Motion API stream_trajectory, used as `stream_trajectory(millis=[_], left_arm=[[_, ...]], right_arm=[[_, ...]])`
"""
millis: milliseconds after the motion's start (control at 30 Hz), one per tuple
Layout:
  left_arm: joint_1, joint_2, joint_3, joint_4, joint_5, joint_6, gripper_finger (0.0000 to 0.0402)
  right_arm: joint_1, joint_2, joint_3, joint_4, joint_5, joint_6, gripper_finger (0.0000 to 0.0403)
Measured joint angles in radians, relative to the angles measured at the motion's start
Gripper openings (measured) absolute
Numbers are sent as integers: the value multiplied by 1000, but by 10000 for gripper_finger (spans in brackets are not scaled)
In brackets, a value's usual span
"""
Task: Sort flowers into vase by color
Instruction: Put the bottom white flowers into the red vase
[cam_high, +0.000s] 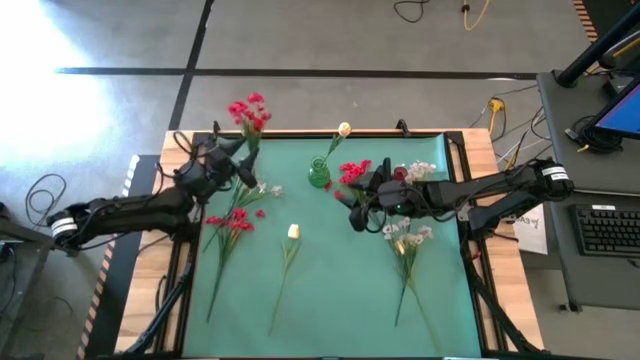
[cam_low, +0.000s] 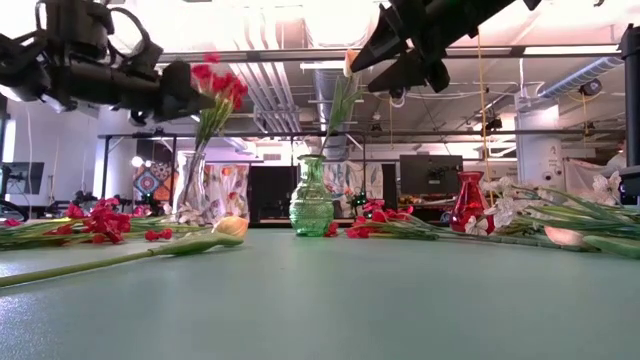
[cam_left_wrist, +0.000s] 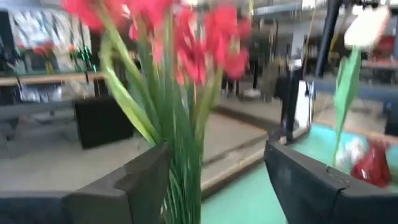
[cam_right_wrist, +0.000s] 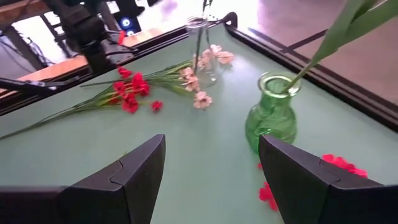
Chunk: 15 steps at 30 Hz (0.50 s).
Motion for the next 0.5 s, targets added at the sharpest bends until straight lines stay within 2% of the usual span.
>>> stream_trajectory(millis=[300,400,500], left_arm=[[-10,-132,0,-213,0,-62,265],[-12,-179,0,-278,10,-113,265],[-12,-230,0,-368,73,-207,265]], right_arm=[[6,0,19,-16,-16,2,249],[8,0,54,-103,-47,33,249],[19,0,100,-241,-82,105,249]])
